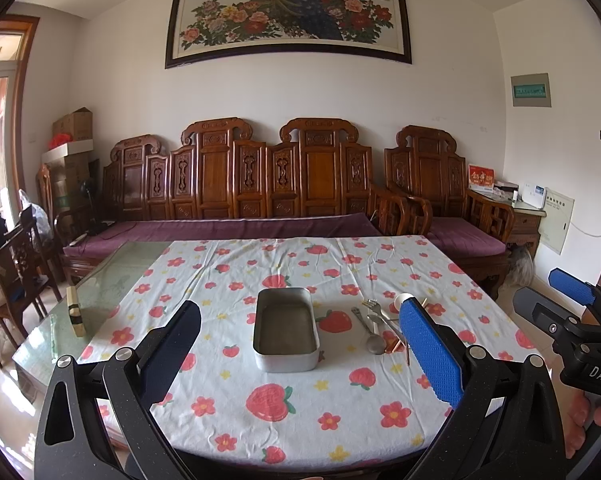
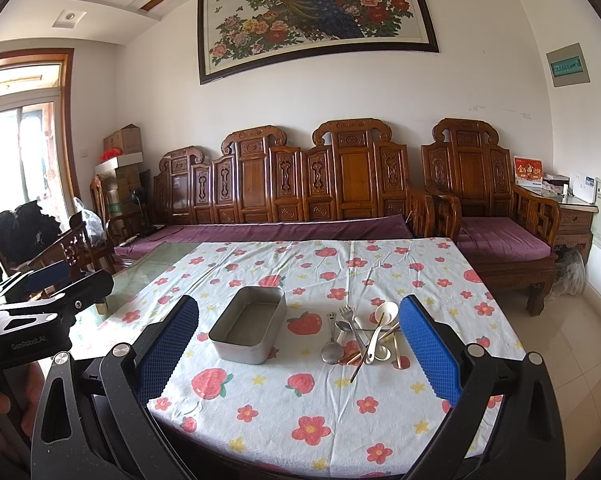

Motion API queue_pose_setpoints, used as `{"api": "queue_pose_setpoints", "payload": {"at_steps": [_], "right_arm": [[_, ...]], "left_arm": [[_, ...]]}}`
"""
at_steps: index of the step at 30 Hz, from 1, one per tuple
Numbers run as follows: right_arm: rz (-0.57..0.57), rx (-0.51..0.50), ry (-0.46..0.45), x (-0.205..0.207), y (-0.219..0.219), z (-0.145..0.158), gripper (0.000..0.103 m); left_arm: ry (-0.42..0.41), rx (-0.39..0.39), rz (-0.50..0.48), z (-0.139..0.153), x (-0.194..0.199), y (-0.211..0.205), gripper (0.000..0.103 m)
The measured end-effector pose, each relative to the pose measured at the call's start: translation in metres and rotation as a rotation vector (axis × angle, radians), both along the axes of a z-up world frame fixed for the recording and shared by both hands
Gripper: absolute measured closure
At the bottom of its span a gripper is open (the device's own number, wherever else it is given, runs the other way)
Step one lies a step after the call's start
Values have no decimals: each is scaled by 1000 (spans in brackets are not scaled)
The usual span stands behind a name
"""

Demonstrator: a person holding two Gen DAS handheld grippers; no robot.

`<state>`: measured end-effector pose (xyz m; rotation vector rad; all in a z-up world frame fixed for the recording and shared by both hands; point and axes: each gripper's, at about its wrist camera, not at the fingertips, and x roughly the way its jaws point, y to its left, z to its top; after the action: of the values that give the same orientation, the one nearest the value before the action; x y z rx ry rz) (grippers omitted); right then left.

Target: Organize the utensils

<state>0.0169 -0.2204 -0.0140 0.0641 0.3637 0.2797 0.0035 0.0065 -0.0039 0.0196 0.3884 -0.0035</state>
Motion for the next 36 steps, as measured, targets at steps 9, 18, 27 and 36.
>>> {"api": "queue_pose_setpoints", "payload": {"at_steps": [9,18,27,36], "right_arm": [[-1,-3,2,2,-1,-3,3],[4,-27,41,24,-9,-19,3],[14,-78,89,66,-23,-45,9],[24,-136,177,139,-47,-76,25]], "left_arm": [[15,-1,-3,-1,3,0,6],[91,-1,-29,-21,28,-8,6],[159,6,-73,-48,60,-13,6],[217,28,-107,-77,100,-21,6]]}}
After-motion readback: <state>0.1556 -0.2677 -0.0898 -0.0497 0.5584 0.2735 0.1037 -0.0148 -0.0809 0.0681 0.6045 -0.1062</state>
